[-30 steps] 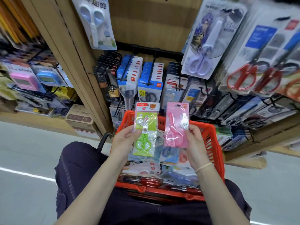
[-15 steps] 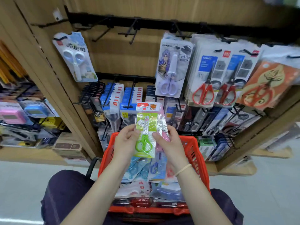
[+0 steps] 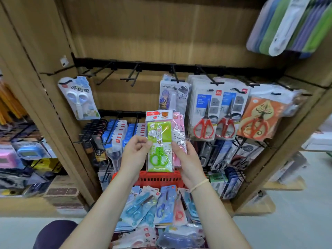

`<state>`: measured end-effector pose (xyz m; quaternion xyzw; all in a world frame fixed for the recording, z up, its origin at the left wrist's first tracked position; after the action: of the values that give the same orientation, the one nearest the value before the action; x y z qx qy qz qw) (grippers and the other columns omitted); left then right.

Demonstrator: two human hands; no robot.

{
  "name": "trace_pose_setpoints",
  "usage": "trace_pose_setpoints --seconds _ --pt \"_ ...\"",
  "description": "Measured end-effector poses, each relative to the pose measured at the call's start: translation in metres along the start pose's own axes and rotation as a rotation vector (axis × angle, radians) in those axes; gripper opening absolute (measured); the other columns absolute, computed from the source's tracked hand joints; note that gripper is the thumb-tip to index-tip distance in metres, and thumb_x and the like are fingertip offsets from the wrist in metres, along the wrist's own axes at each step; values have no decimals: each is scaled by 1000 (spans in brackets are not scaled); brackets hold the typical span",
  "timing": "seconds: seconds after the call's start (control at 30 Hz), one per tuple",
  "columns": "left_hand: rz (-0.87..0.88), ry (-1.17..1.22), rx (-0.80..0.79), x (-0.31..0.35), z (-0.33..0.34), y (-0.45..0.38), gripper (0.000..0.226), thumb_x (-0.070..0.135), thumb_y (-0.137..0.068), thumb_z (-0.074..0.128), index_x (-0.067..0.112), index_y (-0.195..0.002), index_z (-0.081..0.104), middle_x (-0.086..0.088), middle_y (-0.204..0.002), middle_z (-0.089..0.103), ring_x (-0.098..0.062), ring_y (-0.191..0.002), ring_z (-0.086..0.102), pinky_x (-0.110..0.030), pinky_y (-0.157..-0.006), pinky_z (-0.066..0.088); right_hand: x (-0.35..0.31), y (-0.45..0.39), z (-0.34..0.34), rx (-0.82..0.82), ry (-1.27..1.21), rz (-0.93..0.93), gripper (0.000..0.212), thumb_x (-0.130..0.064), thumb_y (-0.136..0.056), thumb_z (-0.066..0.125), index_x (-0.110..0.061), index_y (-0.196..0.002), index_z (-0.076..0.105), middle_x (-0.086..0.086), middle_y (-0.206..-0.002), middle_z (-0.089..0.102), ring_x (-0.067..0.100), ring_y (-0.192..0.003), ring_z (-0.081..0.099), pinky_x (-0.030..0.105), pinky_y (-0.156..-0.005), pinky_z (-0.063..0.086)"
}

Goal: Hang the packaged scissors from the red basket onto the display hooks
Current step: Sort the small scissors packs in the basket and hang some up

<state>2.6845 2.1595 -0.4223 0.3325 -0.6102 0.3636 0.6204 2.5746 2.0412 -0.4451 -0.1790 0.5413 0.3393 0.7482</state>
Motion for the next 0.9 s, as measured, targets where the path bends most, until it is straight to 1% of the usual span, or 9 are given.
trace_pose_setpoints --seconds 0.1,0.2,0.3,0.4,0.43,0.57,0.7,0.8,0.9 --pt "23 -1 23 8 1 -1 15 14 -103 60 18 -90 52 3 -68 58 -11 -53 43 -30 -56 35 -14 0 1 -34 -9 -9 81 -40 -68 91 -11 -135 56 7 -129 69 23 -114 66 45 -97 53" --pt "11 1 15 11 2 -1 12 13 -105 54 16 -95 49 -4 -67 53 -16 -50 37 -34 -52 31 -16 -5 -6 -5 8 -34 55 -28 -77 87 -12 -124 63 8 -122 72 25 -110 68 48 -100 52" --pt "-20 -3 78 12 2 -4 8 16 -106 53 19 -100 49 -3 -72 52 -16 -54 38 -31 -51 30 -24 -6 -9 47 50 -93 56 -33 -73 89 -16 -120 66 6 -121 72 28 -115 67 49 -102 52" --pt "-30 -5 198 16 -4 -7 4 20 -105 54 18 -107 52 -1 -76 54 -20 -65 46 -31 -55 34 -41 -6 -13 98 78 -154 26 -16 -86 79 -18 -109 67 -2 -112 73 14 -103 69 27 -88 56" --pt "-17 -5 231 18 -7 -9 5 20 -105 54 17 -109 52 0 -76 53 -20 -66 46 -31 -55 35 -47 -8 -15 110 71 -172 29 -15 -88 77 -18 -114 64 -5 -117 69 9 -105 66 22 -90 52" --pt "33 26 279 28 -14 -10 10 19 -106 52 15 -115 51 2 -76 51 -16 -60 42 -30 -55 34 -67 -22 -13 84 80 -228 75 -26 -88 78 -12 -151 40 -4 -144 45 13 -135 44 30 -111 36" --pt "40 29 276 29 -13 -11 6 17 -105 53 17 -111 50 3 -74 48 -13 -62 42 -27 -57 35 -77 -36 2 62 137 -279 102 -48 -70 86 -10 -153 38 6 -151 50 22 -133 54 50 -113 44" --pt "34 44 277 32 -12 -12 8 19 -105 54 18 -113 51 4 -79 54 -11 -66 47 -26 -59 39 -79 -47 11 35 150 -274 100 -49 -73 86 -12 -152 39 8 -153 47 24 -134 52 52 -113 43" --pt "29 61 277 32 -12 -17 8 19 -105 55 19 -112 51 3 -80 55 -14 -68 50 -28 -62 42 -83 -54 16 78 172 -263 80 -34 -89 76 -9 -154 36 7 -158 40 19 -141 41 39 -118 34"
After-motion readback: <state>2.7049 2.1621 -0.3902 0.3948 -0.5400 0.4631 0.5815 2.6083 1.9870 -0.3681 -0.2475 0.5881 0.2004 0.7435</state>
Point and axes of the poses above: each hand's wrist, its own y-axis away from the middle knuckle, its own z-axis out of the palm, x = y × z, the point moved 2 cm from there along -y, towards the middle knuckle
